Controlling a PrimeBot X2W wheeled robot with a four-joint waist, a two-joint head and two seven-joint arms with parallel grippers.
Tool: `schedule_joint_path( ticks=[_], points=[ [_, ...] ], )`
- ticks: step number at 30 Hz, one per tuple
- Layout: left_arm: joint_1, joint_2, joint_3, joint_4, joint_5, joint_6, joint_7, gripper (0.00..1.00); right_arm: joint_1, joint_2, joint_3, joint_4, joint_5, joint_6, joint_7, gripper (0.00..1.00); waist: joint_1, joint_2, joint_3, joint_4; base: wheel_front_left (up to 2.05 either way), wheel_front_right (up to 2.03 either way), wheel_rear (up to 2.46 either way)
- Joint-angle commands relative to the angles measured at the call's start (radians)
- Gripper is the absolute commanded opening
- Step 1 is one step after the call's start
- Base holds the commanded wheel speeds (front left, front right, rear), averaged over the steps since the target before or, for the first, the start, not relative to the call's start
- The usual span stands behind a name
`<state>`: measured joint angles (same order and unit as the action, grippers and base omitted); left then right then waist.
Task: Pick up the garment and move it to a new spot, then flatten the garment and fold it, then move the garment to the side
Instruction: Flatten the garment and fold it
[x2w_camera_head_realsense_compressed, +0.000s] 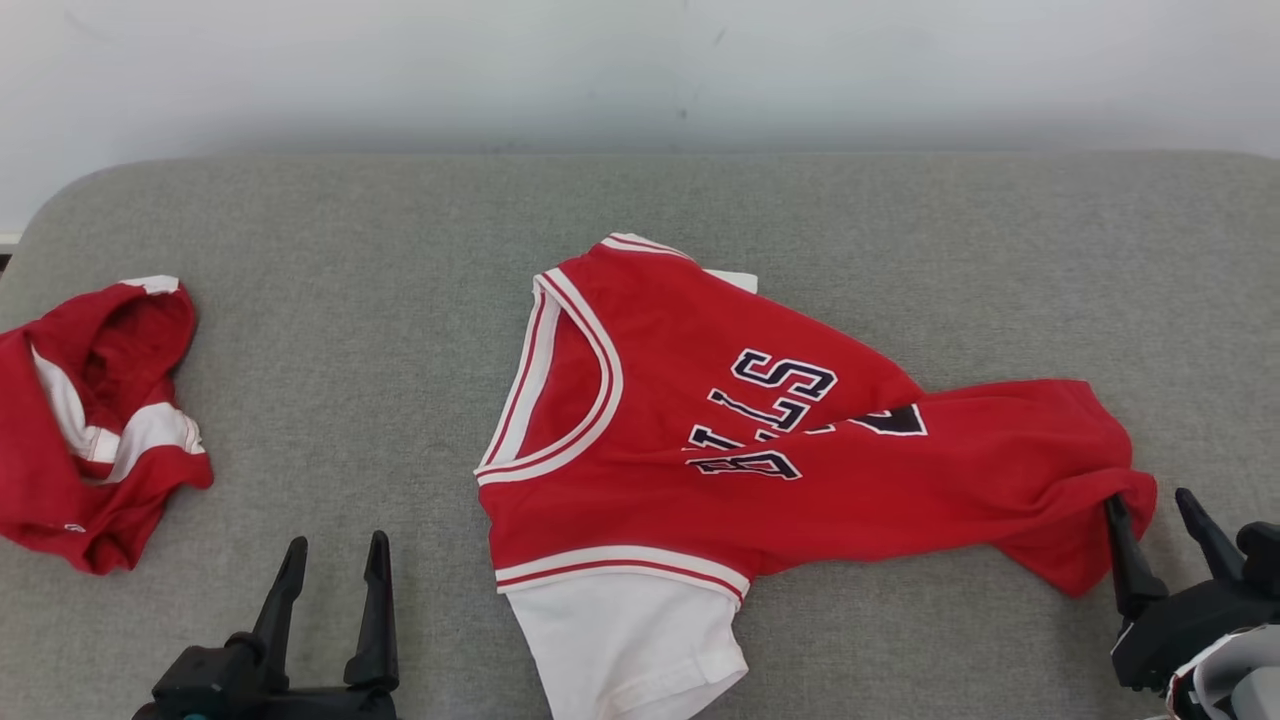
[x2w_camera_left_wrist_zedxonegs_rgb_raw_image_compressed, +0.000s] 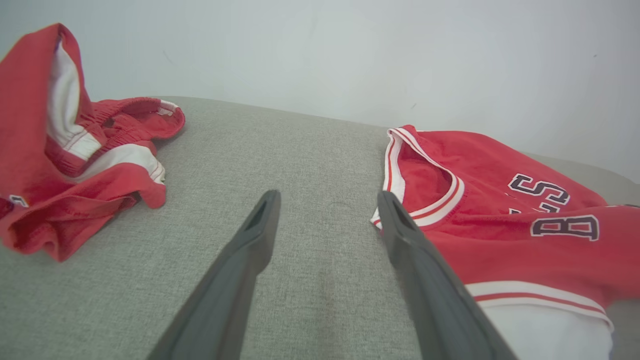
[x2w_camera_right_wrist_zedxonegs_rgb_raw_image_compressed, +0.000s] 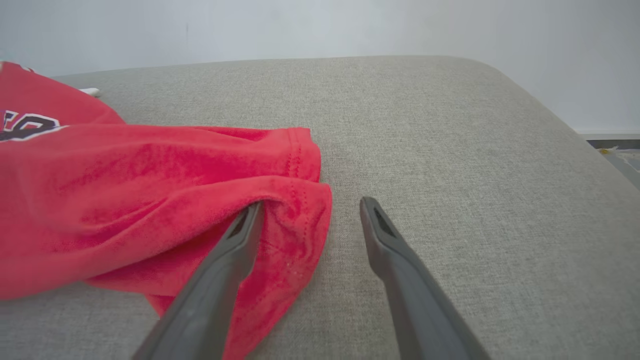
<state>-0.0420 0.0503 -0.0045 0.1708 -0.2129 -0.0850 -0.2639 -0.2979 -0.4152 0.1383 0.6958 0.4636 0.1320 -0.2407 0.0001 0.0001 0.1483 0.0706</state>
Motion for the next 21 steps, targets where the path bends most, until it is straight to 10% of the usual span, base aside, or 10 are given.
schedule_joint_path(
  ticks=[1, 21],
  points=[
    [0.008, 0.000, 0.005, 0.000, 0.004, 0.002, 0.000, 1.00, 0.001, 0.008, 0.004, 0.000, 0.001, -0.003, -0.011, 1.00, -0.0001, -0.0001, -0.016, -0.016, 0.00, 0.00, 0.00],
    [0.063, 0.001, 0.068, -0.036, 0.029, 0.009, 0.000, 1.00, 0.338, 0.193, -0.197, -0.573, -0.154, -0.003, -0.023, 1.00, -0.0001, -0.0001, -0.112, -0.060, 0.00, 0.00, 0.00]
  ],
)
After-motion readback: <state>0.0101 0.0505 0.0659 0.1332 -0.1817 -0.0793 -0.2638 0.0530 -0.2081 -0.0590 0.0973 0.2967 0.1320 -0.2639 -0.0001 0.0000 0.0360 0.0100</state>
